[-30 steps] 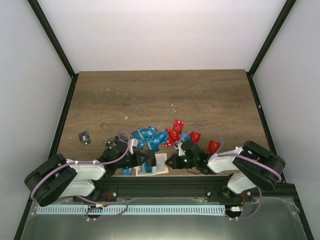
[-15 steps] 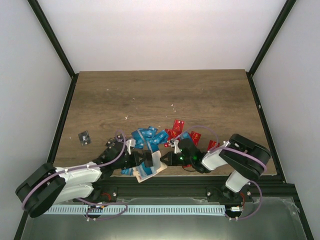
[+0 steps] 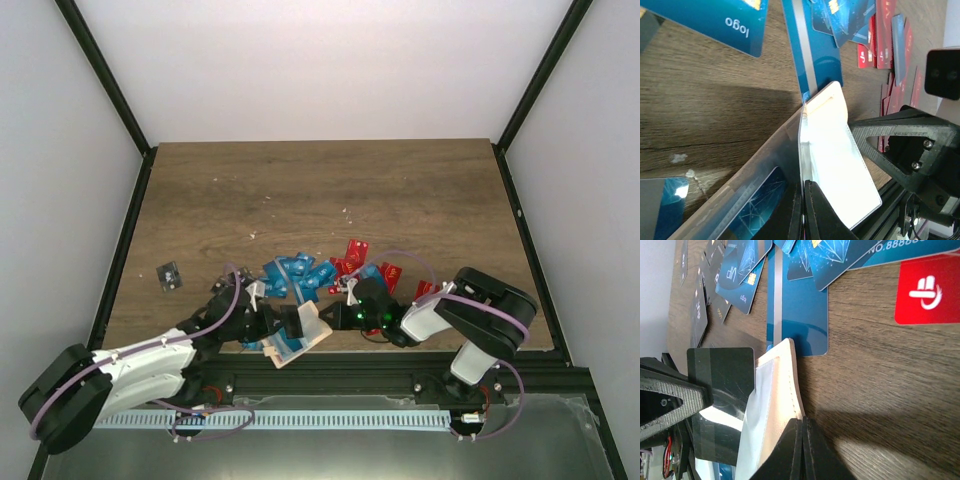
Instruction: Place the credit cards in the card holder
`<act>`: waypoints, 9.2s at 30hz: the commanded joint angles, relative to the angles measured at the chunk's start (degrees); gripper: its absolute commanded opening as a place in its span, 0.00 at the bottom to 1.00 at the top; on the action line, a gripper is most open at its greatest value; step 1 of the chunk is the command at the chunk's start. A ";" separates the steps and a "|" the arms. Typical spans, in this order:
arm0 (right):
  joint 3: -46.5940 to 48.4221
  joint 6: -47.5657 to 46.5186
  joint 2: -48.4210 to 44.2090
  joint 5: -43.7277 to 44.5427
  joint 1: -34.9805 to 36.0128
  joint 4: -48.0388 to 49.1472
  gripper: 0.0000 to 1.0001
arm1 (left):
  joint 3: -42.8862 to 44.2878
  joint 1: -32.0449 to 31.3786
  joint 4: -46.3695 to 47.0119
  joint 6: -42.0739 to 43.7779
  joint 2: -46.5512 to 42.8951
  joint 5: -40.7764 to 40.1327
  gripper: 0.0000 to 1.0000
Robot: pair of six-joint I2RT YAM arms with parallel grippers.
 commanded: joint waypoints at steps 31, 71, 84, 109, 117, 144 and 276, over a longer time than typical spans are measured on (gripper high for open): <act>-1.43 -3.51 -3.80 10.16 -0.11 -26.02 0.05 | 4.85 1.43 -17.82 6.31 -2.29 16.25 0.04; -2.29 -10.27 -8.91 2.50 5.64 -19.57 0.01 | 9.32 1.86 -24.09 12.45 3.67 24.62 0.04; -2.47 -8.99 -6.39 3.26 6.82 -18.74 0.01 | 9.28 1.91 -23.50 11.81 5.37 22.70 0.04; -1.86 -7.67 0.68 1.33 8.84 -16.08 0.01 | -5.82 2.31 3.92 0.17 -7.92 9.40 0.04; -1.29 -7.49 2.31 0.63 9.01 -15.83 0.01 | -5.15 3.65 10.53 2.54 -3.06 7.55 0.04; -1.77 -4.25 2.31 -0.35 10.25 -18.32 0.01 | -7.03 5.86 22.48 6.84 6.72 7.94 0.04; 3.99 -9.86 -3.49 11.21 7.70 -36.23 0.01 | -2.48 -6.01 20.56 9.65 18.34 -3.97 0.48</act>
